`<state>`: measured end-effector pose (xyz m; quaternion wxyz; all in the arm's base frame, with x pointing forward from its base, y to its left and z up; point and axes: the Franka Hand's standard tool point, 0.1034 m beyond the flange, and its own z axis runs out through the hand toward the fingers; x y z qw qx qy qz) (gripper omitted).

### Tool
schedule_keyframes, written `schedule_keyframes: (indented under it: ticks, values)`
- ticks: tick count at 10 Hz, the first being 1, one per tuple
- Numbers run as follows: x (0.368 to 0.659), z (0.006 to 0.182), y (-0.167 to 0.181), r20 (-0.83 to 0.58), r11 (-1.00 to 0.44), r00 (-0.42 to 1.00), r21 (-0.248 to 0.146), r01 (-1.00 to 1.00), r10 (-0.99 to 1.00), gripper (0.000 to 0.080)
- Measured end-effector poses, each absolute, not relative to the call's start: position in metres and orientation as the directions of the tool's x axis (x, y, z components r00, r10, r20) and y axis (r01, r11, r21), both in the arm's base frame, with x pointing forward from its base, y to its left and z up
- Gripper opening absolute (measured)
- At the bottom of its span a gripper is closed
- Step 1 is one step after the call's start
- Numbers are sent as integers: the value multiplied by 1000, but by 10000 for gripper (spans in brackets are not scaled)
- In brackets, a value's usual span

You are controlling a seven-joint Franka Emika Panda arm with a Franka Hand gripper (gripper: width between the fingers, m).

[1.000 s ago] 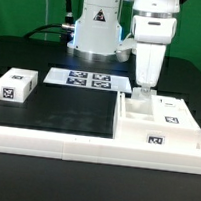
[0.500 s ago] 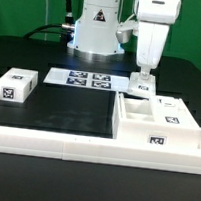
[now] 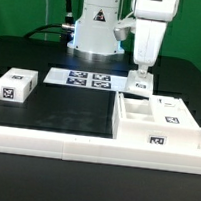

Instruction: Assemble cabinet

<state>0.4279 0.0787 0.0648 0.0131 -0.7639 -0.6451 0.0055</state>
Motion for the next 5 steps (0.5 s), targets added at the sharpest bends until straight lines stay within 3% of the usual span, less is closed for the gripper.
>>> schedule_keyframes:
  ticks: [5]
  values:
    - [432,65,71,10,-186,186,-25,982,983,68]
